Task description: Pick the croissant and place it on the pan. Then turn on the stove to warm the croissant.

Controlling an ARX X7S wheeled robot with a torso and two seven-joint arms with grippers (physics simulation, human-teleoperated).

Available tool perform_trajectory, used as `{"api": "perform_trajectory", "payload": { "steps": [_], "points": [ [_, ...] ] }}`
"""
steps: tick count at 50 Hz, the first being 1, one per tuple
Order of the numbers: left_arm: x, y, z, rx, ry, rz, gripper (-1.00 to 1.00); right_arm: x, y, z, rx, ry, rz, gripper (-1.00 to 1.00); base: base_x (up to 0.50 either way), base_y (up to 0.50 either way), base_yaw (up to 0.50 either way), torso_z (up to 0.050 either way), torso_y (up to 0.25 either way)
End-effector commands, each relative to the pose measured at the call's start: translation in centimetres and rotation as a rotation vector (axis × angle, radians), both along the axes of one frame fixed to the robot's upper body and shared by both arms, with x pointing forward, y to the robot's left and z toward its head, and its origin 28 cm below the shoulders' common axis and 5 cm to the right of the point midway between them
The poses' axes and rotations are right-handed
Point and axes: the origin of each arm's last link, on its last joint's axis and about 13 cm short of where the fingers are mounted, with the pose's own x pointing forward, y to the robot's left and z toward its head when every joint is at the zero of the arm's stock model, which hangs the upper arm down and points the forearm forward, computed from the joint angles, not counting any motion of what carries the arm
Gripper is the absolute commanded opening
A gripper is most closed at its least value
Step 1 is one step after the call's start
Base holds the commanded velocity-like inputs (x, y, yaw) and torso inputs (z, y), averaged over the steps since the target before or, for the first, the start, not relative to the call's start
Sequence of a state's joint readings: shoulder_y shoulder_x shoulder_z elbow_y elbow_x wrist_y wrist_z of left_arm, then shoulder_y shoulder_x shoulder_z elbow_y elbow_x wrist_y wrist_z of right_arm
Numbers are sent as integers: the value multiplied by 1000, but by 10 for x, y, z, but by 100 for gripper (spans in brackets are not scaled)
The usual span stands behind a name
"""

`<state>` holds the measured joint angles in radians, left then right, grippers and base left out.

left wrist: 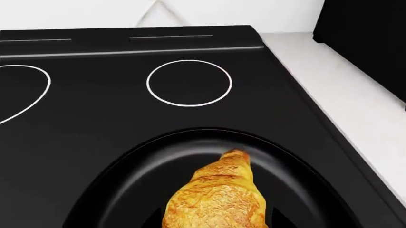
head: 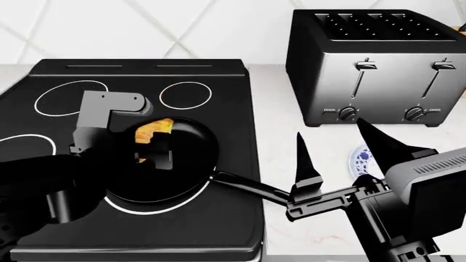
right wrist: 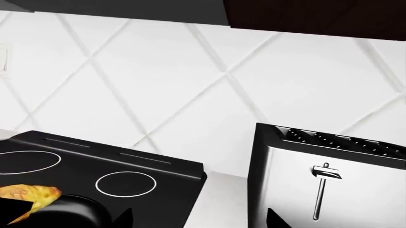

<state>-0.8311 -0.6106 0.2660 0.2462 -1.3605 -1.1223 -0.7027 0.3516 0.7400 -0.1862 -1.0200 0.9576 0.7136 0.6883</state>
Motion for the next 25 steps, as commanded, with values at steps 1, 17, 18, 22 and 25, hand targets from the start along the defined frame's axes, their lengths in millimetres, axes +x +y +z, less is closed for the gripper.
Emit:
{"api": "perform_trajectory", "payload": {
  "steps": [1, 17, 18, 22, 25],
  "points": [
    [0, 0, -2, 1, 13, 4, -100, 0, 0, 0, 1, 0, -1, 100, 0, 0, 0, 0, 0],
    [0, 0, -4, 9, 28, 4, -100, 0, 0, -1, 5, -1, -2, 100, 0, 0, 0, 0, 0],
    [0, 0, -4, 9, 28, 4, -100, 0, 0, -1, 5, -1, -2, 100, 0, 0, 0, 0, 0],
    [0, 0, -2, 8, 26, 5, -100, 0, 1, -1, 6, -2, -2, 100, 0, 0, 0, 0, 0],
    [0, 1, -2, 8, 23, 7, -100, 0, 1, -1, 6, -4, -1, 100, 0, 0, 0, 0, 0]
  ]
}}
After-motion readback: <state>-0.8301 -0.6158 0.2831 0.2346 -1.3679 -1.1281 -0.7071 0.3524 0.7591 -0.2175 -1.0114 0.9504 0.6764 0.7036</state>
